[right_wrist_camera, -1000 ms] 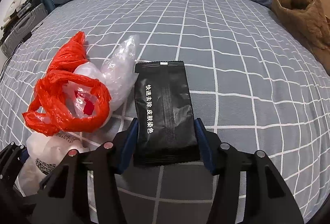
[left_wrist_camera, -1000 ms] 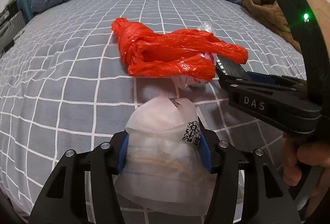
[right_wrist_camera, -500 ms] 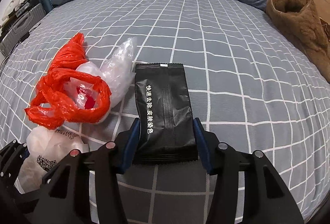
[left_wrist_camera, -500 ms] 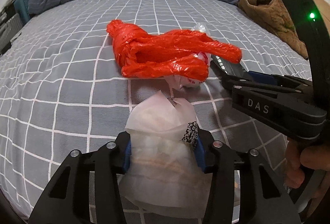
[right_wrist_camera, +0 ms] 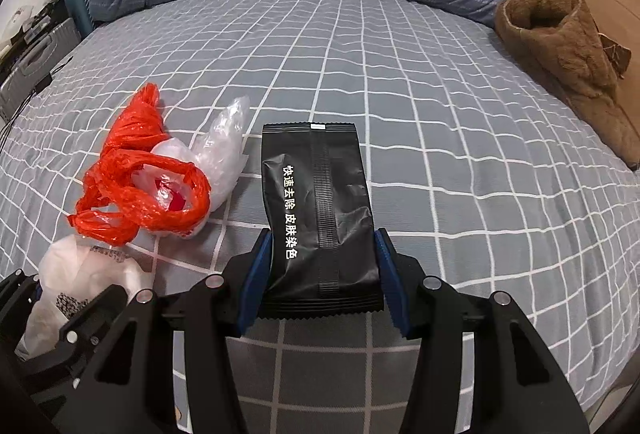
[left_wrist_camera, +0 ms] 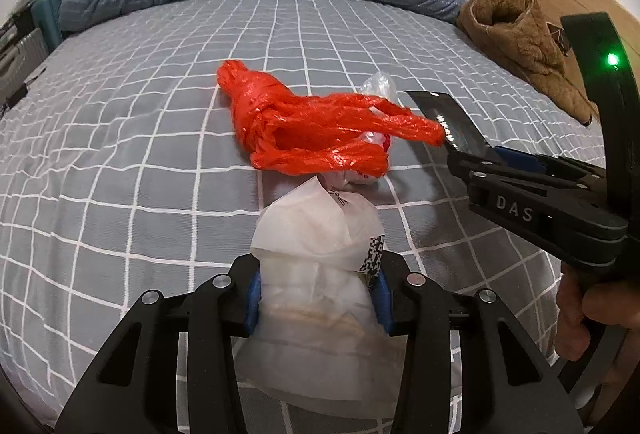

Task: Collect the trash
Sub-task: 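Carry the white bag and black packet with both grippers over the black bin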

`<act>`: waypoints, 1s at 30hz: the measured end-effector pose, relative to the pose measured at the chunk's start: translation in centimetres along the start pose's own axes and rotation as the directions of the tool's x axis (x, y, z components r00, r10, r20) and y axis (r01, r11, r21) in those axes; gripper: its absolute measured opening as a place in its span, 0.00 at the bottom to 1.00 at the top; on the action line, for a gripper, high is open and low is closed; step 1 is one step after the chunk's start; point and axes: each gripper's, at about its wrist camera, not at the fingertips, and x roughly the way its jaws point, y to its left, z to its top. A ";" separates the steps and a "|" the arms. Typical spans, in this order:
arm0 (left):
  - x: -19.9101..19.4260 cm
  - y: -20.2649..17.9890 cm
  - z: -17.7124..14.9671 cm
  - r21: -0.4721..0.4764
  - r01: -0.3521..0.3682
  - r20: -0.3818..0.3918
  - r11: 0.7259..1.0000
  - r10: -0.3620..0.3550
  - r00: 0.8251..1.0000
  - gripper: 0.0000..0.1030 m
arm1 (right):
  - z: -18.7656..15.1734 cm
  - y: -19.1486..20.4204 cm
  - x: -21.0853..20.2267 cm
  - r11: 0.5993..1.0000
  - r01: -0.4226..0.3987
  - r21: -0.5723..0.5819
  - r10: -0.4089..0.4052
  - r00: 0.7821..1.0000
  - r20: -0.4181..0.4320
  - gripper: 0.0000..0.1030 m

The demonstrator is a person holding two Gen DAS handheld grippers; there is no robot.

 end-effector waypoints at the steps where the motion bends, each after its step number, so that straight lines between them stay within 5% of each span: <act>1: -0.2 0.2 0.0 -0.005 0.002 0.002 1.000 -0.002 1.000 0.40 | -0.1 -0.1 -0.2 1.000 0.002 0.001 -0.002 1.000 0.003 0.48; 30: -8.1 1.7 -1.2 -0.009 0.028 0.104 1.000 -0.027 0.994 0.40 | -4.7 1.1 -7.3 0.998 0.041 0.052 -0.044 0.997 0.060 0.48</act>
